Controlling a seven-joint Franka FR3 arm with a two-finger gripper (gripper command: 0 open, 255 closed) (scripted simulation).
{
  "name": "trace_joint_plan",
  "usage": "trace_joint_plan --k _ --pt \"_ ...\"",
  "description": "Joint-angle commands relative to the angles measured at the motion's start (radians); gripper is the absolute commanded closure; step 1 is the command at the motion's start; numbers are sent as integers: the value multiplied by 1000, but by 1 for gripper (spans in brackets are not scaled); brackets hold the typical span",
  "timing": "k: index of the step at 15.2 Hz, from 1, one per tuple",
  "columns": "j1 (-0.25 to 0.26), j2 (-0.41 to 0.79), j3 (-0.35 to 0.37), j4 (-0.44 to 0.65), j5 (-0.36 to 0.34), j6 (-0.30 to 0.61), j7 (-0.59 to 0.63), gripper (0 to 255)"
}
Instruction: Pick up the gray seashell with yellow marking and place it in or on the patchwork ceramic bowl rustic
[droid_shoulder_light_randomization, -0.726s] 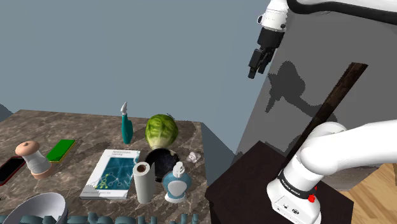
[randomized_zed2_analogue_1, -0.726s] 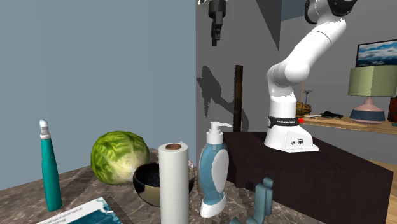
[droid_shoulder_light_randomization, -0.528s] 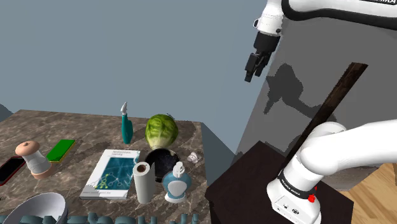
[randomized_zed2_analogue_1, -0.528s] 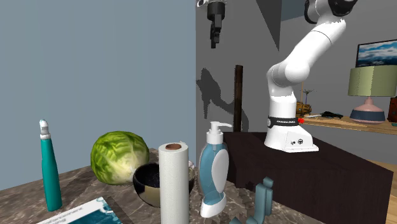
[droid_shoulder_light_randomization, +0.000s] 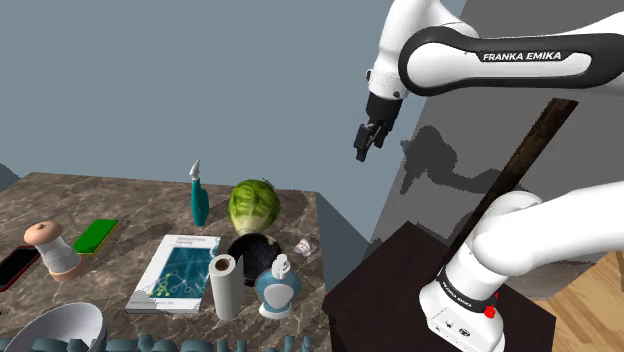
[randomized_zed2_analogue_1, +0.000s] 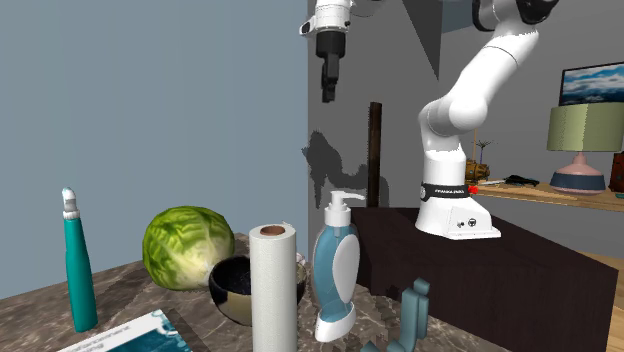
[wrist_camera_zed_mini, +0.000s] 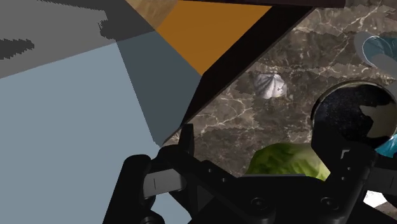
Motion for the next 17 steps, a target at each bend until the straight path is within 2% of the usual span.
trace_joint_plan --k 1,6,10,14,17 --pt "5 30 38 -37 -1 69 34 0" --pt "4 146 134 -96 -26 239 128 0" --pt "-16 273 216 -116 -78 372 224 0" --pt "-59 428 303 -108 -184 492 354 0" --pt "-100 565 364 -82 -317 561 488 0"
